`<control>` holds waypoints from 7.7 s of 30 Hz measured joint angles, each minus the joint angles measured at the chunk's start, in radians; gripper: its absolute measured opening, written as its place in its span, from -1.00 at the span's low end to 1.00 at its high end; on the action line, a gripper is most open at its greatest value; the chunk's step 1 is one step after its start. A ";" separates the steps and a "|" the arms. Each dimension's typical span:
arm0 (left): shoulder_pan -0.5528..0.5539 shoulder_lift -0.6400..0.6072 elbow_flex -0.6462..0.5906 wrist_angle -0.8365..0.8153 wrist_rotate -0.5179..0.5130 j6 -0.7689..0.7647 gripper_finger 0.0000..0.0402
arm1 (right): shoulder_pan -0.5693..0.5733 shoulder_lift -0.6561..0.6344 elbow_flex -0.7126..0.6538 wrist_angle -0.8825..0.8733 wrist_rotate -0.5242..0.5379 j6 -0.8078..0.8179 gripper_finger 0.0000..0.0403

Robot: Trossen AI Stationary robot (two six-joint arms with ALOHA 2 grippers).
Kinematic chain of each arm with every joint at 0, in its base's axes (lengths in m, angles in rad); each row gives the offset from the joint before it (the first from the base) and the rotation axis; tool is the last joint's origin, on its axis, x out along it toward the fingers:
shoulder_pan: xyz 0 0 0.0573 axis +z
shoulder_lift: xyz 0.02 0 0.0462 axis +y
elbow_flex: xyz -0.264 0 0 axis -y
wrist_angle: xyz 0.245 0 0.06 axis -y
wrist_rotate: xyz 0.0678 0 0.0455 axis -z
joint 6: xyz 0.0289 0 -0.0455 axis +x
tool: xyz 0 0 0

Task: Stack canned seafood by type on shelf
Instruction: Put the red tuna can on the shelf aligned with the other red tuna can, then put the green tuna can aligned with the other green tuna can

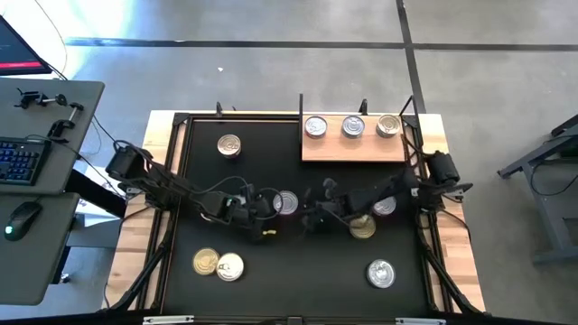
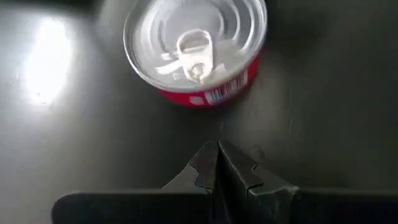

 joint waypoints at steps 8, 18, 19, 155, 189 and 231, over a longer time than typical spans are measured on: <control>0.020 0.047 -0.072 0.278 -0.009 0.056 -0.99 | -0.051 0.023 0.000 0.074 -0.211 -0.050 -1.00; 0.055 0.055 -0.073 0.321 -0.010 0.088 -0.99 | 0.106 -0.065 -0.001 -0.061 -0.346 -0.135 -1.00; 0.054 0.055 -0.073 0.322 -0.010 0.088 -0.99 | 0.118 -0.081 -0.001 -0.078 -0.343 -0.175 -1.00; 0.072 0.053 -0.117 0.503 -0.010 0.202 -0.99 | 0.907 -0.531 0.034 -0.948 -0.482 0.897 -0.97; 0.148 0.053 -0.117 0.604 -0.010 0.255 -0.99 | 0.980 -0.136 0.238 -0.808 -0.234 0.647 -0.12; 0.147 0.053 -0.117 0.603 -0.010 0.254 -0.99 | 0.937 0.183 0.413 -1.275 0.035 0.408 -1.00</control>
